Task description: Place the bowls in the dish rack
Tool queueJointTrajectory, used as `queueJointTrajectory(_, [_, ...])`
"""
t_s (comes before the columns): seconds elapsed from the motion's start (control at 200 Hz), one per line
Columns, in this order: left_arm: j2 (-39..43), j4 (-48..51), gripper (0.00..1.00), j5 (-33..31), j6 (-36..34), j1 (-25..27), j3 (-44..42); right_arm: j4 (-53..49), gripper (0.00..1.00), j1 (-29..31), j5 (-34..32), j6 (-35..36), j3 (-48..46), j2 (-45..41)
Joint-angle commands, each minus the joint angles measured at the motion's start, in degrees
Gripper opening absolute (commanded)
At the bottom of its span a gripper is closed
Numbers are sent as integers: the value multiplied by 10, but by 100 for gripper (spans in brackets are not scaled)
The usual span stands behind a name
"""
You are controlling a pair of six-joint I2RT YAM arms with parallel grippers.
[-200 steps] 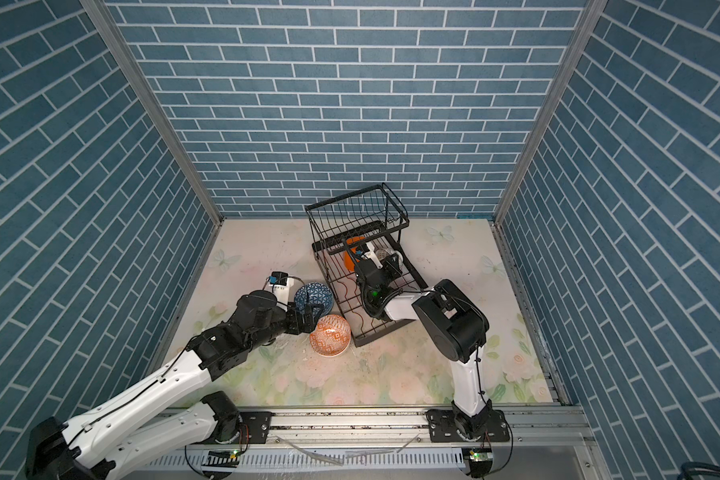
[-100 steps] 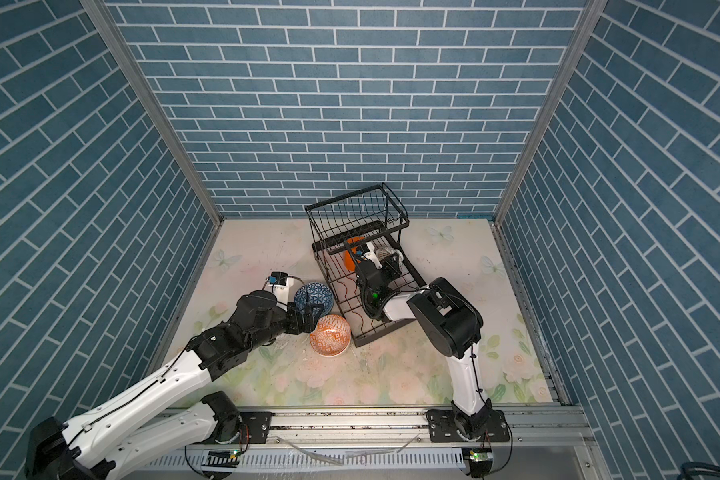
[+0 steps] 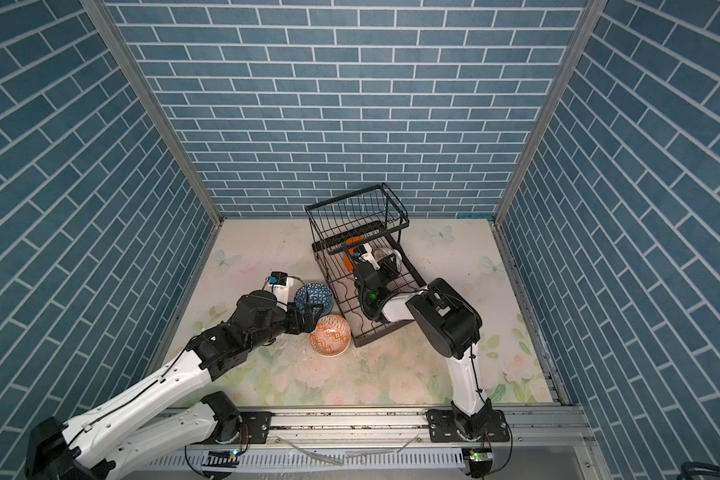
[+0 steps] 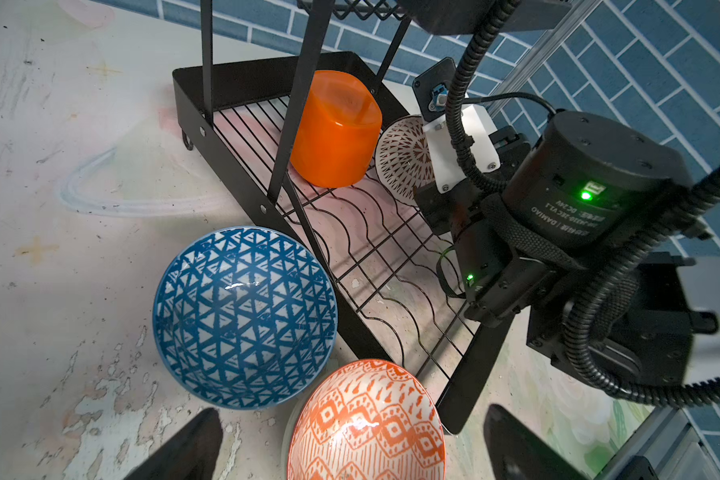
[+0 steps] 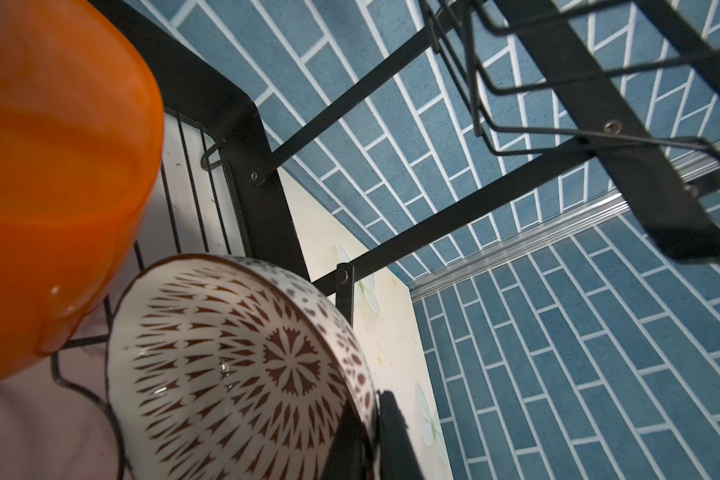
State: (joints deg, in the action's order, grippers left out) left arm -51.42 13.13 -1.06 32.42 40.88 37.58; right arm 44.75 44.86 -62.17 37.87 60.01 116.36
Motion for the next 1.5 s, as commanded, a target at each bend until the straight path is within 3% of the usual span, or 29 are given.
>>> queueJointTrajectory(0.0, [4, 2, 100, -4, -1, -3, -4, -50, 7, 14, 23, -21, -1, 0])
queueJointTrajectory(0.845, [-11, 3, 100, -5, -4, -3, 4, -104, 91, 12, 31, -93, -12, -60])
queueJointTrajectory(1.06, [-11, 9, 100, -12, -2, -3, 8, -137, 94, 12, 40, -128, -26, -89])
queueJointTrajectory(1.495, [-22, 39, 100, -35, 11, -3, 20, -266, 94, 13, 78, -286, -90, -189])
